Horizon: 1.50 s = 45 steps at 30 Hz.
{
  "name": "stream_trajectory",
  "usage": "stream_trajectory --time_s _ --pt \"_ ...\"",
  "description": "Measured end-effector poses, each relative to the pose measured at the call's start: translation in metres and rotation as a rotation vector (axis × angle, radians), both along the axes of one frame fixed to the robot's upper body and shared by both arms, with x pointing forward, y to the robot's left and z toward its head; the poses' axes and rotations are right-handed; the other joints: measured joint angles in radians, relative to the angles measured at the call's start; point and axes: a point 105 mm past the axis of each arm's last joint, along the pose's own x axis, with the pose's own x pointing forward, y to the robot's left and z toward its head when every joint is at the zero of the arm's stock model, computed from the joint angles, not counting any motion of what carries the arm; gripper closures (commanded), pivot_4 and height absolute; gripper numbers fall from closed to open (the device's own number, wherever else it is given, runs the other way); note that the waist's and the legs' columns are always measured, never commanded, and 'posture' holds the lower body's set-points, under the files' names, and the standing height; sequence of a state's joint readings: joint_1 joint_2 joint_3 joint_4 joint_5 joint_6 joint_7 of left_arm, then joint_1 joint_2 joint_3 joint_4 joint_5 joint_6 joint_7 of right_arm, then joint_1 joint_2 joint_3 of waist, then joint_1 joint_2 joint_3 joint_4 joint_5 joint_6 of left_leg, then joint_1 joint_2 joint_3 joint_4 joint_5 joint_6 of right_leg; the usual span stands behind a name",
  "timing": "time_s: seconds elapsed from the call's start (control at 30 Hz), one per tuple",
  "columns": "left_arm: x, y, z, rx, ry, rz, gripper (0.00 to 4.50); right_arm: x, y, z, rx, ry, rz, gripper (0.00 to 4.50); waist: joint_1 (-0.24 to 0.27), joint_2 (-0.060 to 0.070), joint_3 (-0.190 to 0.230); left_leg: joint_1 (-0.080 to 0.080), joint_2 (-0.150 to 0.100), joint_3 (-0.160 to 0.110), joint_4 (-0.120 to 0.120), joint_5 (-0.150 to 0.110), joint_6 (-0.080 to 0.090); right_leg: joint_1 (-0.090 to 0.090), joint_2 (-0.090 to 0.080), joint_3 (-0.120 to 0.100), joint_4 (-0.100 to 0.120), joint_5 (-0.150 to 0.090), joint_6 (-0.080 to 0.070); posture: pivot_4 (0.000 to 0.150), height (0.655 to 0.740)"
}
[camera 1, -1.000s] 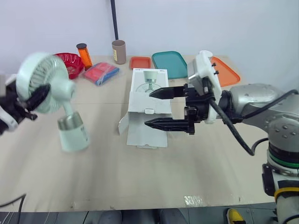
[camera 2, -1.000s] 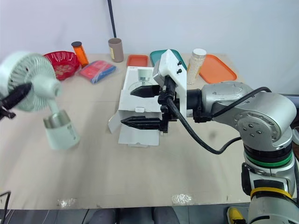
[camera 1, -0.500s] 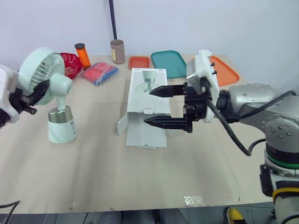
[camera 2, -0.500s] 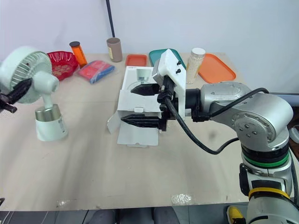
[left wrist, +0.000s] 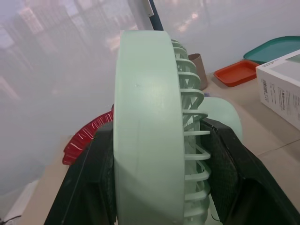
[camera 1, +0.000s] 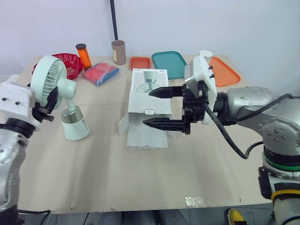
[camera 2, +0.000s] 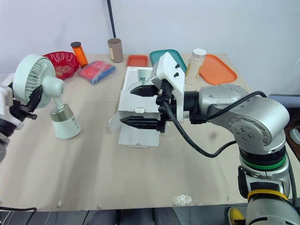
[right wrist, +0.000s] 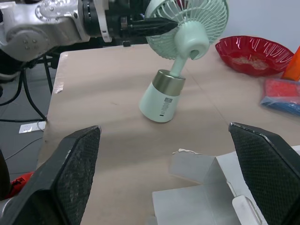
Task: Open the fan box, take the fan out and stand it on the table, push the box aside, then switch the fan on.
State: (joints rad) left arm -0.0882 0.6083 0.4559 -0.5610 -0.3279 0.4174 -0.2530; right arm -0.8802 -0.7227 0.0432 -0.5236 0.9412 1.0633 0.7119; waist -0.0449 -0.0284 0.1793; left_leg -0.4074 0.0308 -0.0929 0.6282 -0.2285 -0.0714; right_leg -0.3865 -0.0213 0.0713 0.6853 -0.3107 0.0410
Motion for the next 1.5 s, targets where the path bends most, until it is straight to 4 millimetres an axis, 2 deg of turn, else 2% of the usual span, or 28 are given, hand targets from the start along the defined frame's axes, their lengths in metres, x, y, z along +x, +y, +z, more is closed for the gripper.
stream_trajectory --time_s 0.23,0.33,0.6,0.67,0.87,1.2,1.5 --pt "-0.016 -0.009 -0.011 0.002 0.008 0.007 2.56 -0.002 -0.001 -0.001 -0.013 0.013 0.021 0.0 -0.001 0.0 0.0 0.001 0.0 0.0 0.001 0.0 0.0 0.001 0.0 0.0 0.0 0.0 0.0 0.15 0.74" --pt "-0.032 -0.005 -0.017 -0.024 0.035 0.053 2.56 -0.002 -0.001 -0.001 -0.017 0.016 0.021 0.0 -0.005 0.001 -0.001 0.001 0.0 0.001 0.001 -0.002 0.003 0.001 0.0 0.001 0.0 0.0 0.0 0.15 0.74" --pt "-0.053 0.006 -0.035 -0.124 0.11 0.116 2.56 -0.004 0.0 -0.002 -0.016 0.024 0.043 0.0 -0.002 0.004 -0.003 0.005 0.0 0.001 0.003 -0.003 0.005 0.005 0.0 0.0 0.0 0.0 0.0 0.15 0.74" --pt "-0.054 0.006 -0.038 -0.124 0.125 0.112 2.56 -0.004 0.001 -0.002 -0.015 0.025 0.046 0.0 -0.001 0.01 -0.007 0.005 0.0 0.001 0.003 -0.003 0.005 0.005 0.0 0.0 0.0 0.0 0.0 0.15 0.74" --pt "-0.05 0.005 -0.038 -0.124 0.15 0.083 2.56 -0.004 0.001 -0.002 -0.014 0.025 0.047 0.0 -0.001 0.015 -0.011 0.006 0.0 0.001 0.003 -0.003 0.006 0.006 0.001 0.001 0.0 0.0 0.001 0.15 0.74" --pt "-0.045 0.01 -0.039 -0.141 0.191 0.06 2.56 -0.004 0.002 -0.002 -0.006 0.026 0.042 0.0 -0.001 0.017 -0.013 0.012 0.0 0.001 0.002 -0.004 0.006 0.013 0.0 0.001 -0.002 -0.001 0.001 0.15 0.74" --pt "-0.038 0.015 -0.038 -0.177 0.228 0.028 2.56 -0.002 0.017 0.001 0.054 0.072 0.028 0.0 -0.001 0.017 -0.013 0.015 -0.001 0.001 0.0 -0.004 0.006 0.015 0.0 0.002 -0.002 -0.001 0.001 0.15 0.74"
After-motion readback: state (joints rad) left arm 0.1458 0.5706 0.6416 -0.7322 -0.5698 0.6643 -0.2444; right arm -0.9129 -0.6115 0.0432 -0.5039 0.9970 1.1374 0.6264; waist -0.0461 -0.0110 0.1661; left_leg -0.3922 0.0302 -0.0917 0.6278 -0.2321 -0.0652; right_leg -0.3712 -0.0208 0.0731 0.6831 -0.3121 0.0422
